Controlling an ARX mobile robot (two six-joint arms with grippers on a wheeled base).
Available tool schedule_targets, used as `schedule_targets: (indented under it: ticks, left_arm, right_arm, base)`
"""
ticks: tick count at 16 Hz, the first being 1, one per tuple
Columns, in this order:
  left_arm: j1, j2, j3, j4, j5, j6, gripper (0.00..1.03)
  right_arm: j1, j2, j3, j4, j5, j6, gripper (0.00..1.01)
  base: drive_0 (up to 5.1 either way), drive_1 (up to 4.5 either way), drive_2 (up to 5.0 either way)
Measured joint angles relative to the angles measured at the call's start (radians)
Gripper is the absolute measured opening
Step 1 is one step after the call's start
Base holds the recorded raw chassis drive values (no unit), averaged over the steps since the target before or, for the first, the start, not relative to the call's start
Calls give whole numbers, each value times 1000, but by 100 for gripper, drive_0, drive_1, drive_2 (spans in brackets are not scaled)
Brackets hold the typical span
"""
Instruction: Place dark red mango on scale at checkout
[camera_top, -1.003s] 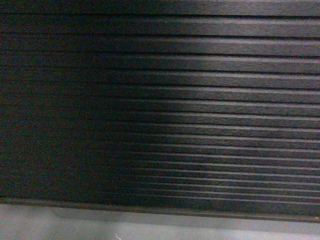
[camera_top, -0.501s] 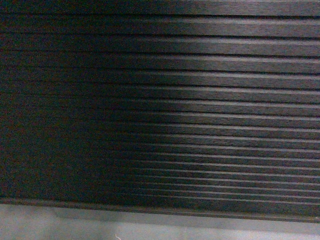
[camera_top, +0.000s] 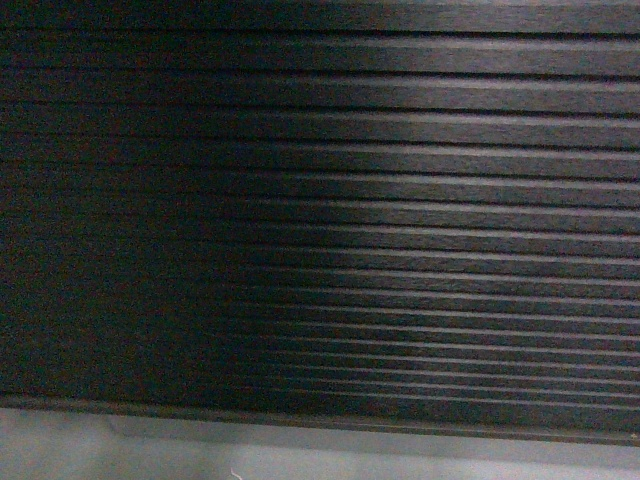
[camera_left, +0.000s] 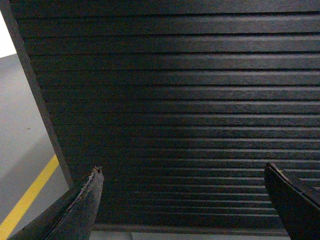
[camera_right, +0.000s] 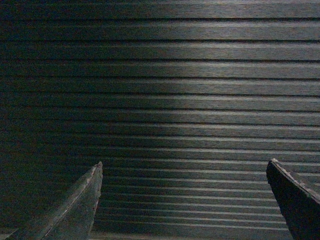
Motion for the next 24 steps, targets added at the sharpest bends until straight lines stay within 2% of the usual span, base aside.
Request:
schedule_targets:
  ticks: [24]
  left_arm:
    - [0,0,0,2,0,0,98]
  right_arm:
    - [0,0,0,2,-1,0,98]
  base:
    - [0,0,0]
